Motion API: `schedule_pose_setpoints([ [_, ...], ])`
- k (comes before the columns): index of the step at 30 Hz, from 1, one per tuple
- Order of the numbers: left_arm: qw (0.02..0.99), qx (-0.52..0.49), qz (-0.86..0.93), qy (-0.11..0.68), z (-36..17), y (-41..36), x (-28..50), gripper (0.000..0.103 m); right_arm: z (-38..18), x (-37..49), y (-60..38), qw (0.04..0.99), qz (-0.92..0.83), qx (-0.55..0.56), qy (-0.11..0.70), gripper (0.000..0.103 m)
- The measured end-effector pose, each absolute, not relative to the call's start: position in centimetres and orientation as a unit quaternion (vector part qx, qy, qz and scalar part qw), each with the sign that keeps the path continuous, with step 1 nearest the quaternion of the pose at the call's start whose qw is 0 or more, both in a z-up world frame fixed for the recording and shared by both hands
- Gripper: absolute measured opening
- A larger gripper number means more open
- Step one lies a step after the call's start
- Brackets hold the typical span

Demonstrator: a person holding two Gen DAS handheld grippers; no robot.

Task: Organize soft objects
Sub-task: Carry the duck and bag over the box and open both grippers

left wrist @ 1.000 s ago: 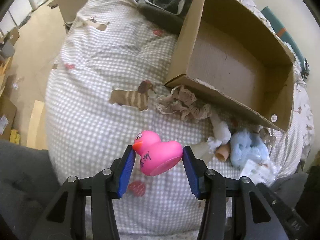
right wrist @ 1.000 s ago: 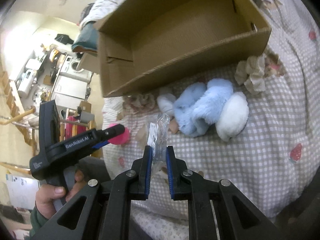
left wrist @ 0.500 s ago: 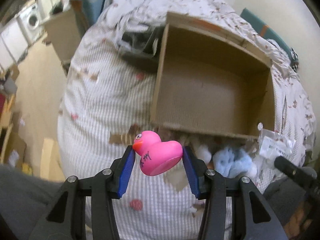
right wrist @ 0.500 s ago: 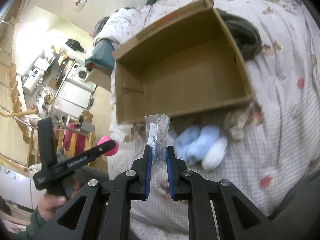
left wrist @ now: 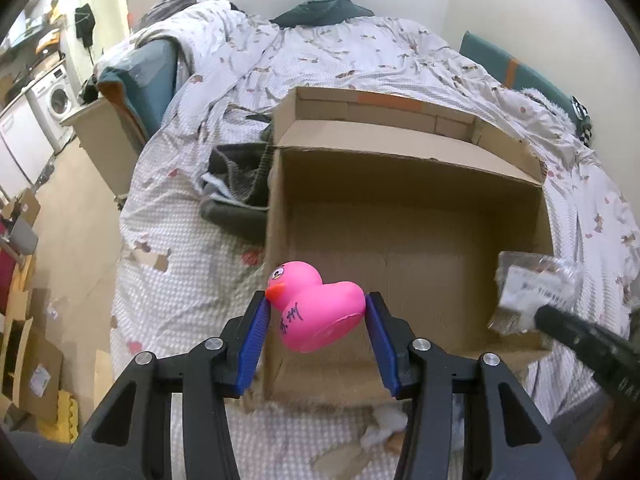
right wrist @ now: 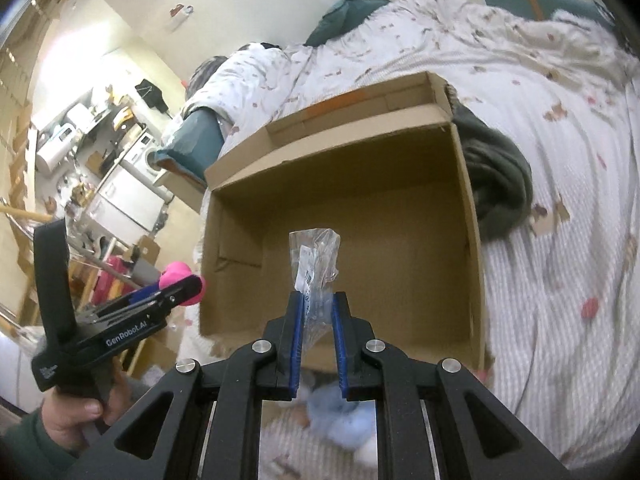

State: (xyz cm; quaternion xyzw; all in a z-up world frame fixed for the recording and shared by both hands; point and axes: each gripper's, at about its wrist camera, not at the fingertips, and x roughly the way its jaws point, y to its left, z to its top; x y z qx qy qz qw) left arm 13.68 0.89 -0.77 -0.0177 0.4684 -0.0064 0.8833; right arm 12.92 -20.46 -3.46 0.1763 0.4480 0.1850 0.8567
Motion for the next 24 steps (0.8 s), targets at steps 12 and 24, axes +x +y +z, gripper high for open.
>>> schedule_pose_setpoints([
  [12,0.887,0.009,-0.03,0.46,-4.1,-0.5,13.8,0.045,-7.7,13.9,-19.8,0.842,0.14,0.163,0.495,0.016],
  [24,0.888,-0.001,-0.026,0.459,-4.3,-0.1,13.9,0.046,-7.2,14.3,-19.1,0.852,0.137,0.149,0.482,0.016],
])
